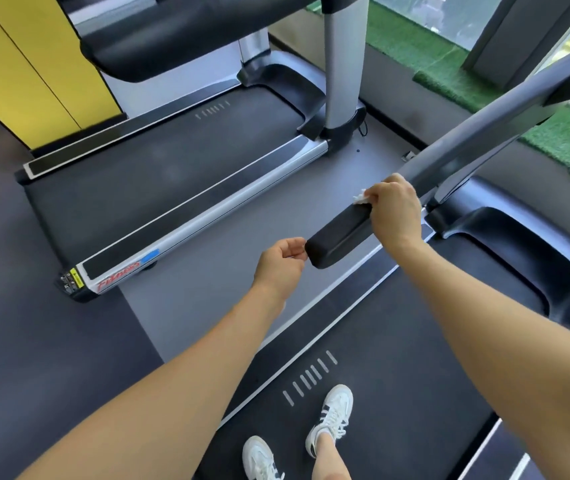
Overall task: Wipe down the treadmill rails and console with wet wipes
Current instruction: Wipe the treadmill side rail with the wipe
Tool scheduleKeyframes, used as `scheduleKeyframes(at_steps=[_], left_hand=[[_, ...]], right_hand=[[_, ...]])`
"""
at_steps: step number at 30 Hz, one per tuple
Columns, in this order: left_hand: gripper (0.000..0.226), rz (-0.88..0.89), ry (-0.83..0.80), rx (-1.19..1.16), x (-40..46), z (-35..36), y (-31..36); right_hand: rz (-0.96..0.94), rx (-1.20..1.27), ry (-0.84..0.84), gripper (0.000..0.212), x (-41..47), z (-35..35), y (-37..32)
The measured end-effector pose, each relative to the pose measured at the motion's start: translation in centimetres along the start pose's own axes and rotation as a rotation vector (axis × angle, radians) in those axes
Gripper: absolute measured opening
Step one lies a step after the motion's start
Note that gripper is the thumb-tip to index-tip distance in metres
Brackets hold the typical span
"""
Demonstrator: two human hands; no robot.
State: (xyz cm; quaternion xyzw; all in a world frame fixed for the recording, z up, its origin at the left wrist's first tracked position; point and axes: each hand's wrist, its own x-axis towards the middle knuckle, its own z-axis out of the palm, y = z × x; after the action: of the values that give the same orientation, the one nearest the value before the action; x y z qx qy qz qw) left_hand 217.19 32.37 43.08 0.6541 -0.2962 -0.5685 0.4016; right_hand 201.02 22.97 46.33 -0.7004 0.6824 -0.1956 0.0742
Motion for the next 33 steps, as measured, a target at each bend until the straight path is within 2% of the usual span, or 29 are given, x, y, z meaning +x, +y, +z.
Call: scheduleKeyframes(at_steps=[4,7,9,12,15,18,21,25,29,33], left_hand=[[0.039,-0.011,-0.011,-0.039,-0.2,0.0,-0.1],[0.029,-0.021,-0.014,-0.069,0.0,0.1,0.0],[0.022,-0.082,0.015,-0.081,0.2,-0.3,-0.3],[0.032,-0.248,0.007,0.023,-0.8,-2.0,-2.0],[0.036,-0.208,0.081,0.113,-1.7,-4.3,-3.4],[0.033,-0.163,0.115,0.145,-1.7,-5.3,-2.0],[0.036,-0.064,0.062,0.191,-0.9,-4.4,1.1],[0.037,-0.001,-0.041,0.292,0.4,-1.0,4.3],[0.035,-0.045,-0.004,0.312,1.9,0.4,4.8],[0.031,-0.07,0.054,0.354,2.9,0.2,5.7]], right_hand=[[-0.042,0.052,-0.06,0.024,-3.0,1.4,-2.8],[-0.123,0.054,-0.147,0.021,-5.4,1.9,-5.2],[-0.227,0.042,-0.26,0.023,-7.8,2.9,-6.6],[-0.347,-0.084,-0.497,0.034,-12.7,4.4,-6.3],[-0.345,-0.03,-0.393,0.032,-13.6,3.5,-4.9],[-0.289,0.101,-0.233,0.018,-9.8,1.2,-5.6],[-0.218,0.116,-0.108,0.017,-5.1,-1.2,-5.5],[-0.035,0.084,0.025,0.024,0.2,-2.9,-2.0],[0.057,0.042,-0.004,0.025,2.4,-1.5,0.9],[-0.065,0.066,-0.12,0.021,-1.2,0.1,-1.1]])
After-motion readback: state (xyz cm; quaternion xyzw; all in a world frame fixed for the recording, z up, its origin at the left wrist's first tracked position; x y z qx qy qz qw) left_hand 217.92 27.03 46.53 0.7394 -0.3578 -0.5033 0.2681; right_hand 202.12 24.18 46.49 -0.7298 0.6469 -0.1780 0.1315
